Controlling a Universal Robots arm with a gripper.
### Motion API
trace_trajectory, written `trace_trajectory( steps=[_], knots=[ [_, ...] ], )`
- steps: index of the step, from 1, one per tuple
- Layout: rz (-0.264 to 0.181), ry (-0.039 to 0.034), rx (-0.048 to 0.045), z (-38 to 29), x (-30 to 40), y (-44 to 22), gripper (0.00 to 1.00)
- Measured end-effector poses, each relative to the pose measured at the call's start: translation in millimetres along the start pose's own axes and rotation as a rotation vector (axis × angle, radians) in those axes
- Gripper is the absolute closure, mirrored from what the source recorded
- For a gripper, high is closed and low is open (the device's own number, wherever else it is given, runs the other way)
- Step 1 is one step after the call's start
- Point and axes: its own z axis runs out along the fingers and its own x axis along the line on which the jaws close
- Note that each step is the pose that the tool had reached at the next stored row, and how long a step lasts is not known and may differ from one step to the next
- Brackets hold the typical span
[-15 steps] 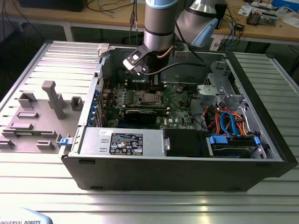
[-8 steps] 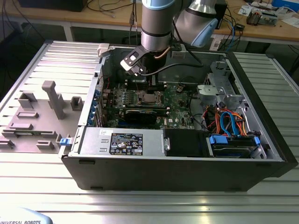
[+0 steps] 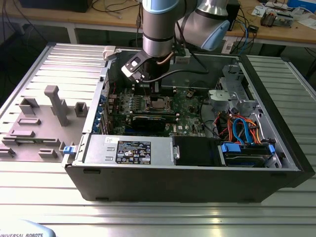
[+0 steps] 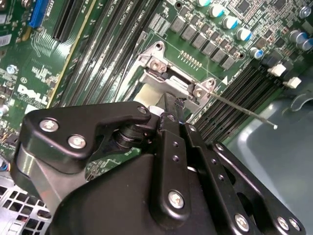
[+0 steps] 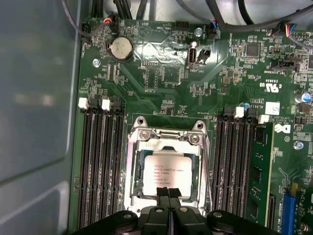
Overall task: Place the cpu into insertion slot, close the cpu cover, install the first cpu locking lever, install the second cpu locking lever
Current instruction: 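Close the cpu cover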
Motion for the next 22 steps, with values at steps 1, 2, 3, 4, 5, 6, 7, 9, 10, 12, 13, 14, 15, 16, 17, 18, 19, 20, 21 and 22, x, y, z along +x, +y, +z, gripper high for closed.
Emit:
trace_trajectory(
  steps=[1, 2, 3, 4, 5, 6, 7, 9, 10, 12, 13, 14, 15, 16, 17, 18, 19, 20, 21, 22],
  knots=[
    [0.000, -0.0001, 0.0001, 0.6, 0.0, -0.5, 0.89],
    [0.000, 0.0000, 0.0002, 1.4, 0.0, -1.2, 0.89],
    [0.000, -0.0001, 0.0004, 2.2, 0.1, -1.7, 0.89],
    [0.000, -0.0001, 0.0003, 3.2, 0.1, -2.4, 0.89],
    [0.000, -0.0001, 0.0004, 5.0, 0.1, -3.5, 0.89],
    [0.000, -0.0001, 0.0005, 6.1, 0.2, -3.9, 0.89],
    [0.000, -0.0001, 0.0006, 7.0, 0.2, -4.2, 0.89],
    [0.000, 0.0000, 0.0009, 9.2, 0.2, -4.5, 0.89],
    [0.000, 0.0000, 0.0010, 10.3, 0.1, -4.6, 0.89],
    [0.000, 0.0000, 0.0015, 11.6, 0.1, -4.6, 0.89],
    [0.000, 0.0000, 0.0018, 12.1, 0.1, -4.7, 0.89],
    [0.000, 0.0001, 0.0020, 12.5, 0.1, -4.7, 0.89],
    [0.000, 0.0000, 0.0025, 13.0, 0.1, -4.7, 0.89],
    [0.000, 0.0000, 0.0032, 13.9, 0.1, -4.8, 0.89],
    [0.000, -0.0003, 0.0042, 14.9, 0.0, -4.8, 0.89],
    [0.000, -0.0003, 0.0043, 15.4, 0.0, -4.8, 0.89],
    [0.000, -0.0002, 0.0042, 15.5, 0.0, -4.8, 0.89],
    [0.000, 0.0000, 0.0041, 15.6, 0.0, -4.8, 0.89],
    [0.000, 0.0003, 0.0038, 15.6, 0.1, -4.8, 0.89],
    [0.000, 0.0015, 0.0029, 13.8, 0.3, -4.6, 0.89]
  ],
)
